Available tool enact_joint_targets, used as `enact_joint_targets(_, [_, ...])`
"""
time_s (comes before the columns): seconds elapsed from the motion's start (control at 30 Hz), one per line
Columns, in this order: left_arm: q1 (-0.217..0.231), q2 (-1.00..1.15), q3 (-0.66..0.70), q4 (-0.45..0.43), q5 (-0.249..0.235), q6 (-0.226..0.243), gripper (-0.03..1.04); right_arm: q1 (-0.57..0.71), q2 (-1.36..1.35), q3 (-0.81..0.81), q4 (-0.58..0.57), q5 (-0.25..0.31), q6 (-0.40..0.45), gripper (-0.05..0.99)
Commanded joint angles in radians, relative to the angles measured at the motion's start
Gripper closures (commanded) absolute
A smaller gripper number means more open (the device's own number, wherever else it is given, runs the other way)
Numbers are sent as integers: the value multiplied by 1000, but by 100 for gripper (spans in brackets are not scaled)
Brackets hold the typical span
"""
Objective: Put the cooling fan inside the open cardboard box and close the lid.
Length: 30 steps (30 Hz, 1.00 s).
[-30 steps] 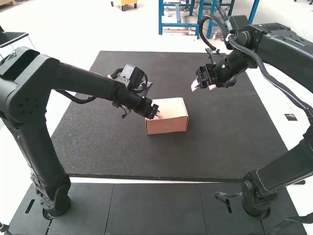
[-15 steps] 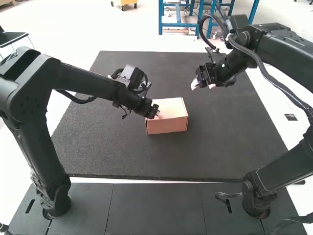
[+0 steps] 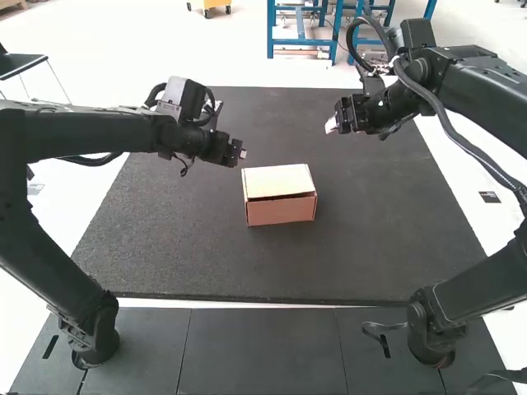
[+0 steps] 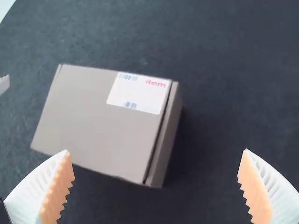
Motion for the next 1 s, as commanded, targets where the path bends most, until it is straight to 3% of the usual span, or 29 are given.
enact_joint_targets(0.0, [17,-66,-25,18,-10,1,4,-23,-56,-10,52,28,27,11])
enact_joint_targets(0.07, [23,-103,-34,-5,-13,-17,4,-29,-75,-42,109,62,28,5])
enact_joint_targets(0.23, [75,-228,-88,-30,-13,-17,4,-53,-147,-136,237,89,28,3])
enact_joint_targets(0.3, [116,-285,-136,10,-11,-20,4,-60,-191,-189,316,96,39,3])
enact_joint_targets(0.37, [155,-356,-200,44,-11,-23,4,-66,-245,-254,385,148,159,2])
enact_joint_targets(0.4, [172,-396,-238,76,-13,-20,4,-68,-268,-280,412,148,190,2])
enact_joint_targets(0.47, [201,-484,-324,204,-25,3,4,-63,-305,-335,452,148,209,2])
enact_joint_targets(0.53, [230,-570,-398,269,-27,26,4,-62,-334,-392,472,166,214,2])
enact_joint_targets(0.67, [305,-647,-487,271,-4,18,4,-68,-374,-512,547,174,206,2])
enact_joint_targets(0.73, [359,-662,-525,279,30,14,4,-69,-387,-568,583,174,205,3])
enact_joint_targets(0.83, [457,-673,-590,369,84,17,4,-80,-417,-660,678,209,193,3])
enact_joint_targets(0.97, [592,-673,-656,489,182,17,4,-95,-483,-762,805,217,183,2])
